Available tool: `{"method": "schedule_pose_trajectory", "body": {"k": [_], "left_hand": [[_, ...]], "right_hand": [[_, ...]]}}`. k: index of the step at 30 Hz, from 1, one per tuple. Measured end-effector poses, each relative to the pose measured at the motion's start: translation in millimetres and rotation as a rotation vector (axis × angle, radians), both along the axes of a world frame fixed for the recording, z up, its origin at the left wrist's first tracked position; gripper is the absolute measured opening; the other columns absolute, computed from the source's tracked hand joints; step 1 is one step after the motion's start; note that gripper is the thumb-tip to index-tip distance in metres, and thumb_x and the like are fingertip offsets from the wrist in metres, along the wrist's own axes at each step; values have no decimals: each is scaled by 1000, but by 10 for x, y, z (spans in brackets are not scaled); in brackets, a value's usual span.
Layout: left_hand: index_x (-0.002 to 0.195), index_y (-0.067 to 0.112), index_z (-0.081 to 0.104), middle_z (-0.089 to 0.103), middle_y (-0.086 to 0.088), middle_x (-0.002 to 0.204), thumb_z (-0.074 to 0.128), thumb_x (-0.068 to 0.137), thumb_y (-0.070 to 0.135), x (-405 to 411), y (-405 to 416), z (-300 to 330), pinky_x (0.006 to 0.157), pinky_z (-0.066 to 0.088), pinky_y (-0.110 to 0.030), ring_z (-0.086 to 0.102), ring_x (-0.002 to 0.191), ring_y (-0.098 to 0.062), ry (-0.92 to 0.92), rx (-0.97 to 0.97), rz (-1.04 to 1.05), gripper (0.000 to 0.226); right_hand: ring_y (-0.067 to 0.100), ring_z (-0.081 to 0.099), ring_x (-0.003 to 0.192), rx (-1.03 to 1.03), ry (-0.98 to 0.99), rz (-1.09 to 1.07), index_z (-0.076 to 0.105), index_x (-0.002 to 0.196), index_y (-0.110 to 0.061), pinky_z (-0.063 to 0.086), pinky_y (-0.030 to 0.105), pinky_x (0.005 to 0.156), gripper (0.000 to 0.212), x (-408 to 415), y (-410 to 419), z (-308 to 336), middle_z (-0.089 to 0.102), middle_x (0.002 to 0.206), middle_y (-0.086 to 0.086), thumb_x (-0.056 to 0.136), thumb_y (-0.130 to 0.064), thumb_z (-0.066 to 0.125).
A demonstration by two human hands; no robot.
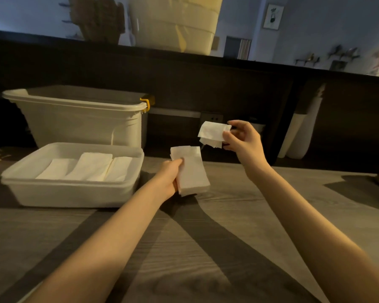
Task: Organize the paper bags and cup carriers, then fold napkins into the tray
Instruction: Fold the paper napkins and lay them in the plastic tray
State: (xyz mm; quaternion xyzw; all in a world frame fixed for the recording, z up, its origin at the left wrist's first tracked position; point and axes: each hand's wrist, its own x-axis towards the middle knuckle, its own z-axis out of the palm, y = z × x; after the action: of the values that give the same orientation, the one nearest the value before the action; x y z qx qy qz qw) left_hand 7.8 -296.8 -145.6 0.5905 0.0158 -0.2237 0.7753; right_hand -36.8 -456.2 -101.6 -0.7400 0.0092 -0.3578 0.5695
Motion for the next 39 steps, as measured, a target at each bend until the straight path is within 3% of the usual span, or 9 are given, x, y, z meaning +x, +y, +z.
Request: {"method": "schedule_pose_trajectory", "body": {"k": [6,9,14,19,22,25,31,34,39], "left_hand": [[116,20,49,62,-8,98,38,99,35,-174,143,-25,65,52,-37,61,86,-23,-21,-91,-84,26],[108,23,53,64,-8,99,36,98,40,-233,178,-68,68,53,-38,63,87,-24,-18,-128,-111,26],[118,20,48,63,-8,102,49,92,43,-260,181,-88,69,53,-37,63,88,-24,-56,-56,-20,35],[118,21,51,65,-11,107,52,76,63,-297,166,-63,79,55,-40,66,93,-27,-80,-51,-61,59],[112,16,48,63,-7,103,65,83,37,-326,165,-80,75,53,-37,62,86,-20,-182,29,29,40],[121,14,45,60,-6,114,69,82,20,-338,169,-104,79,52,-36,59,94,-19,-274,86,53,46],[130,15,41,54,-4,123,71,80,16,-318,163,-122,84,46,-32,53,111,-19,-444,172,91,59],[135,16,37,51,-4,127,71,78,12,-330,158,-124,89,43,-32,48,119,-20,-546,236,67,67],[137,13,33,48,-7,131,67,81,7,-394,132,-99,90,41,-29,46,122,-21,-649,309,27,66]], "right_hand": [[9,61,83,-106,49,116,52,110,-17,54,18,64,25,-339,213,-217,59,94,2,88,-8,61],[13,62,85,-178,94,133,52,112,-16,54,20,66,26,-404,275,-374,60,98,4,88,-8,61],[10,60,80,-237,162,145,51,113,-19,55,21,68,29,-439,302,-495,57,94,-1,88,-8,62],[8,58,81,-345,203,95,49,114,-20,53,20,70,31,-456,367,-522,53,92,-8,88,-11,62],[6,59,81,-381,227,95,48,117,-19,51,17,68,33,-475,398,-528,55,93,-8,88,-14,63],[8,63,80,-294,289,125,45,120,-19,54,20,67,34,-486,427,-503,59,93,-4,90,-22,60],[17,66,81,126,434,195,48,119,-16,54,25,71,29,-485,408,-448,64,91,6,96,-33,49],[17,67,80,189,471,197,53,114,-14,54,26,71,28,-482,370,-449,66,87,6,95,-34,51],[14,66,72,127,480,168,58,109,-11,56,24,66,27,-491,374,-445,65,88,6,92,-32,56]]}}
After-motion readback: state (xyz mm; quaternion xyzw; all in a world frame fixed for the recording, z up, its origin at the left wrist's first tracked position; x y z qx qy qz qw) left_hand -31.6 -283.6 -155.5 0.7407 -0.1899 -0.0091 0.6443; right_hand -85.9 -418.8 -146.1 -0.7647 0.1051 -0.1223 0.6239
